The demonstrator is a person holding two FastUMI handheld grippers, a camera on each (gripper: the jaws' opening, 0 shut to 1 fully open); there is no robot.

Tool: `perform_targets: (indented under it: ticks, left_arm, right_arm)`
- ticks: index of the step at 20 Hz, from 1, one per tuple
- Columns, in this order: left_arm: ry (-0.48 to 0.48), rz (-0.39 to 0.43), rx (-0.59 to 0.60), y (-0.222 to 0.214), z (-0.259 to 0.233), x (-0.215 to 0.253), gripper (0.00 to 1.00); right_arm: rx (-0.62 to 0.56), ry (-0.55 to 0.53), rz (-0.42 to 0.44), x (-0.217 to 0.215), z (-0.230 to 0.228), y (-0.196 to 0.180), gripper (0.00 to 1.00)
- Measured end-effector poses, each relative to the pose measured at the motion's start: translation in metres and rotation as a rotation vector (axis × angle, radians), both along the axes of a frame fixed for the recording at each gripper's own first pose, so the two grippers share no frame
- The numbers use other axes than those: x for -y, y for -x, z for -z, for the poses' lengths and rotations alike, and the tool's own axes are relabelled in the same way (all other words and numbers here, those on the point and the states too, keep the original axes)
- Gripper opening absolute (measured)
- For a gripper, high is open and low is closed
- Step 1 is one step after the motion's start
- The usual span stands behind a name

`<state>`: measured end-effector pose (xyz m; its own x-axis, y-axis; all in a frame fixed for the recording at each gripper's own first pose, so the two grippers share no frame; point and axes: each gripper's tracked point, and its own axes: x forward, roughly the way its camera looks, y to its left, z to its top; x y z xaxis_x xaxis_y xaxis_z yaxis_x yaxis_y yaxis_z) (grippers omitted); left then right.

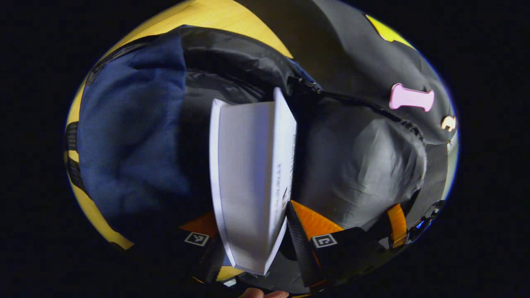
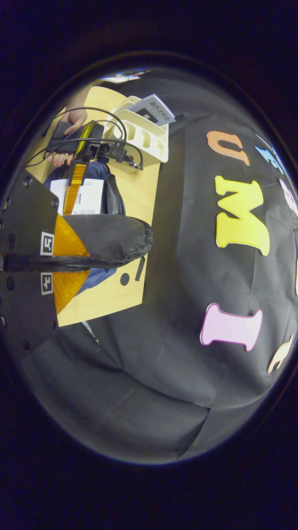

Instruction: Open the schoolbag, grab two books from the bookshelf and put them into the schoolbag.

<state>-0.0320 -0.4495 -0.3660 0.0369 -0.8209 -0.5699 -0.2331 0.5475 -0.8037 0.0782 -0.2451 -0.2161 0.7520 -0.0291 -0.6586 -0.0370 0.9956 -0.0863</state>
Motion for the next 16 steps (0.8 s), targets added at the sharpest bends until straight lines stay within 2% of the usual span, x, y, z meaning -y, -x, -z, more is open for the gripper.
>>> perform_targets:
  ticks: [2,4,5,8,16]
  left_arm:
    - [-0.072,0.02,-0.048,0.008,0.002,-0.008,0.9]
    - [-0.145,0.048,-0.035,0.008,-0.003,-0.022,0.95]
    - [-0.183,0.064,-0.024,0.009,-0.006,-0.031,1.0]
    - [-0.285,0.112,-0.015,0.017,-0.022,-0.059,0.98]
    - [-0.563,0.219,0.287,-0.013,-0.089,-0.148,0.98]
  right_arm:
    - [-0.004,-0.002,-0.002,-0.002,0.004,0.0,0.0]
    - [-0.009,-0.012,-0.003,-0.006,0.007,-0.001,0.0]
    - [-0.012,-0.013,-0.004,-0.007,0.009,-0.001,0.0]
    - [-0.014,-0.015,-0.011,-0.013,0.009,0.001,0.0]
    - [-0.003,0.013,-0.024,-0.029,0.005,0.004,0.0]
